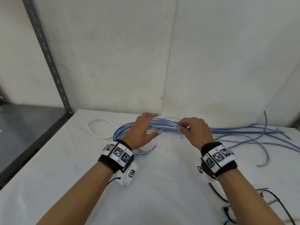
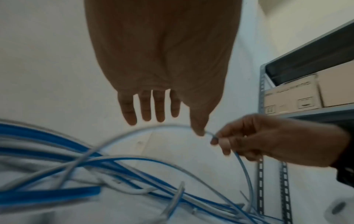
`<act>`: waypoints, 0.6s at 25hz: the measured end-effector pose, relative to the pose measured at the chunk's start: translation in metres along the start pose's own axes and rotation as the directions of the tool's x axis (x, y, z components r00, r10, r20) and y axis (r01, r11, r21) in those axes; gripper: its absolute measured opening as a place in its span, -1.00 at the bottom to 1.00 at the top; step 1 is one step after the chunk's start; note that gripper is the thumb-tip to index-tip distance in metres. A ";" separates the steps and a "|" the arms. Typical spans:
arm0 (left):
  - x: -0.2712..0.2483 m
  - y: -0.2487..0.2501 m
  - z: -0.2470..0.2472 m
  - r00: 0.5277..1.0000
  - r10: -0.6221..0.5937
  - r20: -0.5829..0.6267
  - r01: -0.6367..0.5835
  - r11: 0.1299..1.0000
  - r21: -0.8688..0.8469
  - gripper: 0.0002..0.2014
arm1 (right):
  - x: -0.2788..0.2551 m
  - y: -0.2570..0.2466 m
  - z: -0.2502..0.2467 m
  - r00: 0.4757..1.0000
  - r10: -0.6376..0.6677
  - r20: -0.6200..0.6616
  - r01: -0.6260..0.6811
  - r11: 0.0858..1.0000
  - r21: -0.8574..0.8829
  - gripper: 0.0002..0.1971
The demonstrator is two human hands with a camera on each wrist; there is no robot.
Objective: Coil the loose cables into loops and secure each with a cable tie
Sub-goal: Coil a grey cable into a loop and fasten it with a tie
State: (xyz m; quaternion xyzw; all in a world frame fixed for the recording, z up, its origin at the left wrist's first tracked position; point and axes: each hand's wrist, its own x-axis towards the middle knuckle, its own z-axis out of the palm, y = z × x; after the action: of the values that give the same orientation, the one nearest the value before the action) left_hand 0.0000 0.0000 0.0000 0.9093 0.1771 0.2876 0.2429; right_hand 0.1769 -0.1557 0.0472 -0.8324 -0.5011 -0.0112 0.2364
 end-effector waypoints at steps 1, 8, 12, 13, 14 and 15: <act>0.003 0.009 0.004 0.996 0.094 -0.013 -0.093 0.995 0.035 -0.37 | -0.004 -0.003 -0.005 0.997 -0.058 -0.043 0.063 0.989 0.136 -0.91; -0.005 0.066 -0.058 0.989 -0.024 -0.145 -0.020 0.955 -0.297 -0.63 | -0.050 -0.023 -0.074 0.864 0.015 -0.504 0.273 0.826 0.493 -0.95; -0.019 0.073 -0.073 0.979 -0.165 -0.117 0.077 0.837 -0.541 -0.61 | -0.061 -0.033 -0.072 0.765 0.146 -0.627 0.337 0.739 0.584 -0.92; -0.018 0.072 -0.075 0.961 -0.217 -0.171 0.068 0.786 -0.614 -0.61 | -0.061 -0.034 -0.067 0.789 0.131 -0.600 0.324 0.742 0.588 -0.93; -0.016 0.070 -0.077 0.928 -0.290 -0.233 0.042 0.703 -0.710 -0.61 | -0.059 -0.031 -0.060 0.843 0.080 -0.532 0.270 0.792 0.547 -0.95; -0.014 0.065 -0.084 0.886 -0.366 -0.284 0.000 0.613 -0.790 -0.61 | -0.057 -0.024 -0.052 0.906 0.016 -0.422 0.191 0.876 0.443 -0.93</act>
State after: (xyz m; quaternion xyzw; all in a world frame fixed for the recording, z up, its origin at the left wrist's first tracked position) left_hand -0.0505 -0.0308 0.0893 0.6090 0.1792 0.4959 0.5925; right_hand 0.1399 -0.2144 0.0881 -0.7033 -0.4650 -0.0748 0.5325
